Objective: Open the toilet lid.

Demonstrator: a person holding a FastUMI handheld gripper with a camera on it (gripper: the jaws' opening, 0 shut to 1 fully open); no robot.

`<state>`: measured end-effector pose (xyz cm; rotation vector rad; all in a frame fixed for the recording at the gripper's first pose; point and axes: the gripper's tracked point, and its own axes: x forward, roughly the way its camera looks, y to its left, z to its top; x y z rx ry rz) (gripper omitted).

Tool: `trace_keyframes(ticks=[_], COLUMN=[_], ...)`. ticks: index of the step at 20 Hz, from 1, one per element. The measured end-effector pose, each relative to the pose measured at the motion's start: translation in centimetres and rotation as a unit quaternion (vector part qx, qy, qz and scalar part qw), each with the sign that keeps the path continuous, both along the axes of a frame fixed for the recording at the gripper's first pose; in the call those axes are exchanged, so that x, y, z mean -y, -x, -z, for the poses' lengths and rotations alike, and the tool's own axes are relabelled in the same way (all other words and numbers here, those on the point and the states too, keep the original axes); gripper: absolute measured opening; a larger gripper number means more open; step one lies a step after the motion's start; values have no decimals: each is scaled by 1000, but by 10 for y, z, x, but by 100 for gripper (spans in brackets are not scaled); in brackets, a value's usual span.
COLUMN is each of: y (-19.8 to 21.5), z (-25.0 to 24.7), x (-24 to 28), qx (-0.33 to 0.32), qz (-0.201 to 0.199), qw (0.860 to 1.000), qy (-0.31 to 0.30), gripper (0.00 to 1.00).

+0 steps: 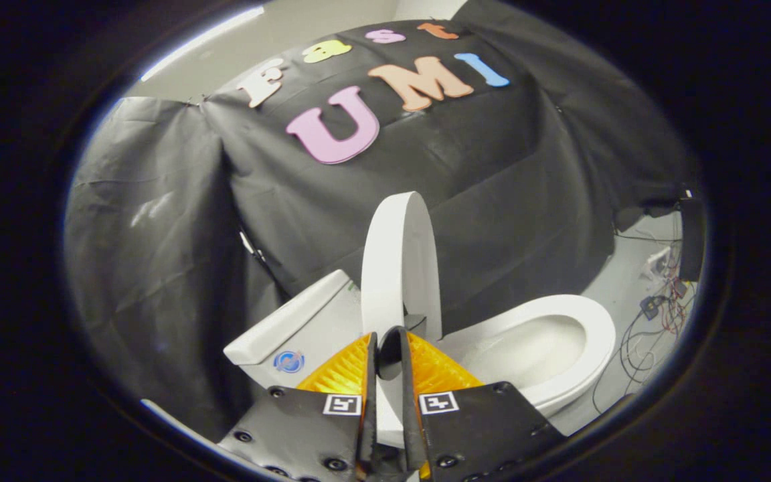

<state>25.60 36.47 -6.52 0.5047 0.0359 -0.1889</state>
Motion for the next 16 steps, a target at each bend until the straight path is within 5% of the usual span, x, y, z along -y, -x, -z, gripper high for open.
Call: trace_keyframes(ticks=[16], y=[-58], z=[-12], x=[-109], qx=[12], qz=[-115], qw=[993], qy=[31], gripper=[18])
